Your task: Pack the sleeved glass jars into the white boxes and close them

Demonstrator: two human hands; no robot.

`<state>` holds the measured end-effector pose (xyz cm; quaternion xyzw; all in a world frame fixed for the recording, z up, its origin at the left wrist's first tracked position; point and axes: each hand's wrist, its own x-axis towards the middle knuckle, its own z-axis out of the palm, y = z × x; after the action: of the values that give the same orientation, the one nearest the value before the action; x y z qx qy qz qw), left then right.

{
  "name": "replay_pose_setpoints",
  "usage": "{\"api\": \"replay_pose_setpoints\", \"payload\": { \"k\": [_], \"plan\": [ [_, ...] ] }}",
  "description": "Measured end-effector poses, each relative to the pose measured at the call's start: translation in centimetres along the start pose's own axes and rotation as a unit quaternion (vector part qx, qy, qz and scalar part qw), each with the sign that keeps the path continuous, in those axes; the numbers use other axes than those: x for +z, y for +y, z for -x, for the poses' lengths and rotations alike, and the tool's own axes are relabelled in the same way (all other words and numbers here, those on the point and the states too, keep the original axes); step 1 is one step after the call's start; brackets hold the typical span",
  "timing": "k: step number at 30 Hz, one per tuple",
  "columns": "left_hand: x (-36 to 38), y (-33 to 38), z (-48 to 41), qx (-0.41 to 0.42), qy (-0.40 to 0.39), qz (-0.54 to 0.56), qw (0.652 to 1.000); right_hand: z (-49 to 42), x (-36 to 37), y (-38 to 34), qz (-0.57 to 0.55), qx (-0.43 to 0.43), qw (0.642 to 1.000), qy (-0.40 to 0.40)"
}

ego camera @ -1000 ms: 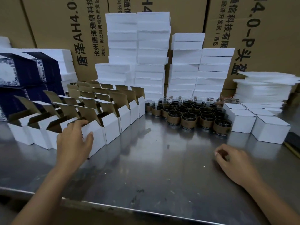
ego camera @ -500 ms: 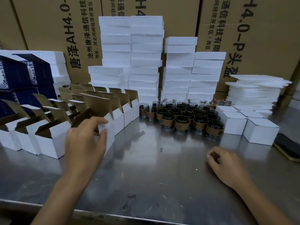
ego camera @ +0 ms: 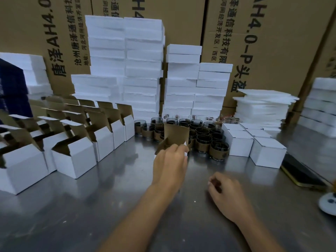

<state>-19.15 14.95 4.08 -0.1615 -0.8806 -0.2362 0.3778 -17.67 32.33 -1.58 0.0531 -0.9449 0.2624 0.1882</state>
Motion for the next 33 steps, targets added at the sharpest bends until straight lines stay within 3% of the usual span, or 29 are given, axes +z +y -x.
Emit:
{"api": "replay_pose_setpoints", "payload": {
  "k": [6, 11, 16, 19, 21, 25, 29, 33],
  "plan": [
    [1.5, 0.9, -0.8, -0.004, -0.025, -0.091, 0.996, -0.7, 0.4, 0.4, 0.004, -0.019, 1.000, 0.020],
    [1.6, 1.6, -1.0, -0.032, -0.033, -0.078, 0.996, -1.1, 0.8, 0.9, -0.007, -0.028, 0.999, 0.020],
    [0.8, 0.9, 0.3, 0.095, 0.058, -0.098, 0.989, -2.8, 1.2, 1.4, -0.166, 0.025, 0.982, 0.087],
    [0.6, -0.2, 1.6, 0.142, 0.061, -0.039, 0.987, -5.0, 1.2, 1.8, -0.206, 0.081, 0.965, 0.137],
    [1.1, -1.0, 2.4, 0.139, 0.005, 0.042, 0.989, -6.9, 0.7, 2.2, -0.168, 0.105, 0.968, 0.153],
    [2.4, -2.2, 3.3, 0.054, -0.121, 0.160, 0.978, -10.3, -0.6, 3.3, -0.059, 0.155, 0.979, 0.123],
    [3.6, -3.2, 3.1, -0.019, -0.132, 0.236, 0.962, -11.3, -0.7, 5.0, 0.008, 0.187, 0.981, 0.047],
    [4.2, -3.3, 3.0, -0.041, -0.153, 0.268, 0.950, -10.8, -0.3, 5.8, 0.022, 0.147, 0.987, 0.055]
  ]
}}
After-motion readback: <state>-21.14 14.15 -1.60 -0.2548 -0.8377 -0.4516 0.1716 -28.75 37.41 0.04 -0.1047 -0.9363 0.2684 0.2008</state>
